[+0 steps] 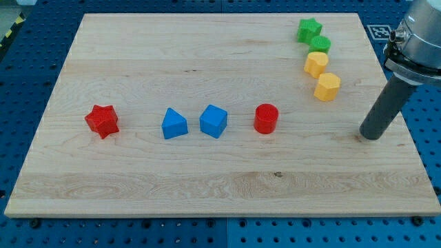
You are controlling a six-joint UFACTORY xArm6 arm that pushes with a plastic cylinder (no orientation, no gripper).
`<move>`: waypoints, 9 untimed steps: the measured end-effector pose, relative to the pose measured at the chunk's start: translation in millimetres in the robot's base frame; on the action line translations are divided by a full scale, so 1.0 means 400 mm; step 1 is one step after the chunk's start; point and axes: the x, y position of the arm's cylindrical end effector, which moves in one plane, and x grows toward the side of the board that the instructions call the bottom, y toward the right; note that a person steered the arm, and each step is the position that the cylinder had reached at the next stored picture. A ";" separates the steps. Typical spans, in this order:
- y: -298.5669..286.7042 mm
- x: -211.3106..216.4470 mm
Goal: Move the red circle towards center
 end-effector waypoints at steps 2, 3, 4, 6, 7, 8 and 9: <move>0.000 0.007; -0.046 0.007; -0.202 0.007; -0.400 0.006; -0.400 0.006; -0.395 -0.033; -0.355 -0.054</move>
